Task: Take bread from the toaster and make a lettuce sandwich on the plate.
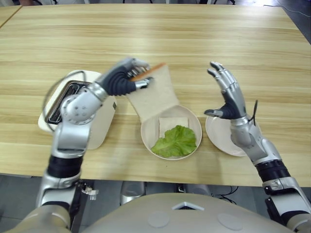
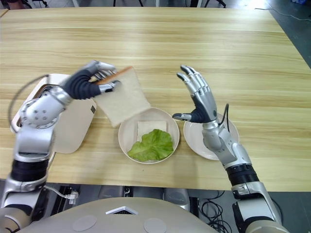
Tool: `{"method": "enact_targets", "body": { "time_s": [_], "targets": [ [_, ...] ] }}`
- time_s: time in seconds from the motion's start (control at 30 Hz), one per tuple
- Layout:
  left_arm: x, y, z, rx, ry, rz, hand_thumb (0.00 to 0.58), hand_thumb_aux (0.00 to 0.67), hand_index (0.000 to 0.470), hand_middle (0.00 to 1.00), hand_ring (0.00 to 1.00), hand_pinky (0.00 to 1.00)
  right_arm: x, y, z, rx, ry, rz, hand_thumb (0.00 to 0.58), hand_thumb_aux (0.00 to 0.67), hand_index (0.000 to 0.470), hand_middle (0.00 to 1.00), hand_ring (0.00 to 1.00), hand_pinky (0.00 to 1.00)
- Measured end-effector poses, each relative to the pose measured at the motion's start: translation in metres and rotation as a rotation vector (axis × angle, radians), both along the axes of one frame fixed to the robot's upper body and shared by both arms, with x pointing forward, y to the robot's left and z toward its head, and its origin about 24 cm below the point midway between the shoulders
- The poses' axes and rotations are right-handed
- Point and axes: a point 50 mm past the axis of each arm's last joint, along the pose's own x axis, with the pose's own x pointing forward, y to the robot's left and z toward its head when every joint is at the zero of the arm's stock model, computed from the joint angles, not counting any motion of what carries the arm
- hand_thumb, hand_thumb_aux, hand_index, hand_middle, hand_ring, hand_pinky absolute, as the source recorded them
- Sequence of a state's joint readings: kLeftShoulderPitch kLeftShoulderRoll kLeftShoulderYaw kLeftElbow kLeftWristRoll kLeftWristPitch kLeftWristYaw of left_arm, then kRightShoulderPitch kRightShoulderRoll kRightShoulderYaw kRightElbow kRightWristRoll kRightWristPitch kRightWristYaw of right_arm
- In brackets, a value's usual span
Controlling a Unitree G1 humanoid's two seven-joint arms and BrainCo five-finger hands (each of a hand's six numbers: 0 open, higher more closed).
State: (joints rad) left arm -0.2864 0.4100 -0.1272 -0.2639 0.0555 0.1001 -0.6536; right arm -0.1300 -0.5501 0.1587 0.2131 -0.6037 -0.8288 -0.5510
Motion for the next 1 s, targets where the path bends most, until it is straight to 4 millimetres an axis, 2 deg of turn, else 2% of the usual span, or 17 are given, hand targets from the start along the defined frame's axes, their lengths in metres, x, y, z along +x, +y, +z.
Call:
{"method": "enact_targets", "body": {
  "time_s": [0.23, 0.3, 0.37, 0.5, 0.6, 0.7, 0.83, 1.0],
  "targets": [
    [0.015, -0.025, -0.058, -0.034, 0.376, -0.180, 0.580, 0.670, 0.460, 1.00, 1.00, 1.00, -0.020, 0.009, -0.006, 0.013, 0.068, 0.194, 0.000, 0.000, 0.000, 0.00, 0.00, 0.00],
    [0.019, -0.025, -0.068, -0.027, 0.416, -0.173, 0.580, 0.670, 0.460, 1.00, 1.00, 1.00, -0.021, 0.012, -0.010, -0.028, 0.093, 0.221, 0.000, 0.000, 0.000, 0.00, 0.00, 0.00],
    [0.024, -0.024, -0.069, -0.051, 0.414, -0.155, 0.580, 0.670, 0.460, 1.00, 1.00, 1.00, -0.020, 0.014, -0.021, -0.126, 0.152, 0.222, 0.000, 0.000, 0.000, 0.00, 0.00, 0.00],
    [0.031, -0.010, -0.052, -0.167, 0.317, -0.073, 0.580, 0.670, 0.460, 1.00, 1.00, 1.00, -0.014, 0.001, -0.042, -0.228, 0.273, 0.101, 0.000, 0.000, 0.000, 0.00, 0.00, 0.00],
    [0.031, 0.007, -0.027, -0.232, 0.144, 0.039, 0.580, 0.670, 0.460, 1.00, 1.00, 1.00, -0.009, -0.011, -0.045, -0.254, 0.307, 0.004, 0.000, 0.000, 0.000, 0.00, 0.00, 0.00],
    [0.026, 0.020, 0.000, -0.231, -0.062, 0.145, 0.580, 0.670, 0.460, 1.00, 1.00, 1.00, -0.007, -0.010, -0.048, -0.260, 0.323, -0.025, 0.000, 0.000, 0.000, 0.00, 0.00, 0.00],
    [0.017, 0.029, 0.020, -0.207, -0.249, 0.257, 0.580, 0.670, 0.460, 1.00, 1.00, 1.00, -0.003, 0.001, -0.051, -0.309, 0.327, 0.004, 0.000, 0.000, 0.000, 0.00, 0.00, 0.00],
    [0.004, 0.023, 0.028, -0.208, -0.334, 0.262, 0.580, 0.670, 0.460, 1.00, 1.00, 1.00, 0.001, 0.040, -0.065, -0.492, 0.344, 0.186, 0.000, 0.000, 0.000, 0.00, 0.00, 0.00]
  ]
}}
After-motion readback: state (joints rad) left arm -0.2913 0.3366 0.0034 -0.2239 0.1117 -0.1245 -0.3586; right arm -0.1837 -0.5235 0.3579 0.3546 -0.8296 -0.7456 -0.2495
